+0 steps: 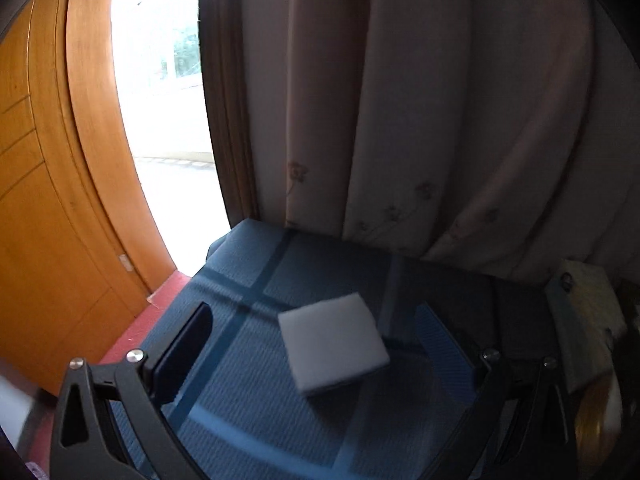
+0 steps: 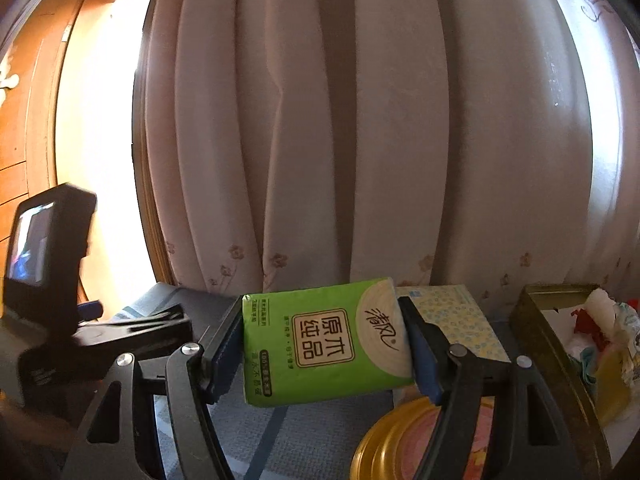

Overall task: Organize soft objects
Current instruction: 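Grasp the white sponge with the left gripper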

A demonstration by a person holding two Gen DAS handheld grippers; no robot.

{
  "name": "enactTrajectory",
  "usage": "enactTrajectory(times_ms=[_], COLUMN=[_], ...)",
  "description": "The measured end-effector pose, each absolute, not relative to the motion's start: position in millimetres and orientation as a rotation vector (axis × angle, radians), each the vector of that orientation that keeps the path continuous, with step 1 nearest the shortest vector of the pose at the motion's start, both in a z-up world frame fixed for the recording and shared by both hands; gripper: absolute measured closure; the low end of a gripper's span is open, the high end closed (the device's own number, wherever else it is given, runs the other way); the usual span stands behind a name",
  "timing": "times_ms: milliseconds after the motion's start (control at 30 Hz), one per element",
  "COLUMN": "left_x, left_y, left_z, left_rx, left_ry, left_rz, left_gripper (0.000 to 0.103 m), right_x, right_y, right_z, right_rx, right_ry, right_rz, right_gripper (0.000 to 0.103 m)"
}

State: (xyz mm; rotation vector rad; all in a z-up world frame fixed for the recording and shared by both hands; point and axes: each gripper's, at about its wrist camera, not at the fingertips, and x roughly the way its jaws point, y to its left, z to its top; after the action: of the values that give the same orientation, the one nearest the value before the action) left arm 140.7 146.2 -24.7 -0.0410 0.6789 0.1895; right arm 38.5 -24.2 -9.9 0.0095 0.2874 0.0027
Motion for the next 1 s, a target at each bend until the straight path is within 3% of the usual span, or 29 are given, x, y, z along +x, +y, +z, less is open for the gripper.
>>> enactTrajectory(times_ms=[200, 400, 467, 567, 767, 1000], left_x=[168.9, 170.3, 167.9, 164.4, 148.4, 98.3], left_y=[145.0, 159.3, 154.3, 149.8, 162.2, 152.5], left_z=[-52.5, -62.5, -61.6, -61.2, -52.2, -22.6], left_rx=[-0.072, -0.121, -0.102, -0.085, -0.173, -0.106], left_ry=[0.798, 0.868, 0.862, 0.859, 0.784, 0.532], left_rz=[0.241, 0.223, 0.186, 0.159, 0.141, 0.181], left_gripper=[0.006, 0.024, 0.039, 0.044, 0.046, 0.046], right_x=[41.0, 51.7, 51.4, 50.7, 49.4, 42.4], right_y=[-28.7, -28.0, -28.6, -28.9, -27.1, -21.0], right_z=[-11.4, -13.7, -13.3, -12.2, -14.4, -14.2], right_rx=[0.044, 0.063, 0.068, 0.069, 0.052, 0.020], right_ry=[0.301, 0.336, 0.333, 0.322, 0.304, 0.253], right_rz=[-0.002, 0.021, 0.021, 0.018, 0.022, 0.033], right_gripper=[0.030, 0.030, 0.030, 0.030, 0.030, 0.030])
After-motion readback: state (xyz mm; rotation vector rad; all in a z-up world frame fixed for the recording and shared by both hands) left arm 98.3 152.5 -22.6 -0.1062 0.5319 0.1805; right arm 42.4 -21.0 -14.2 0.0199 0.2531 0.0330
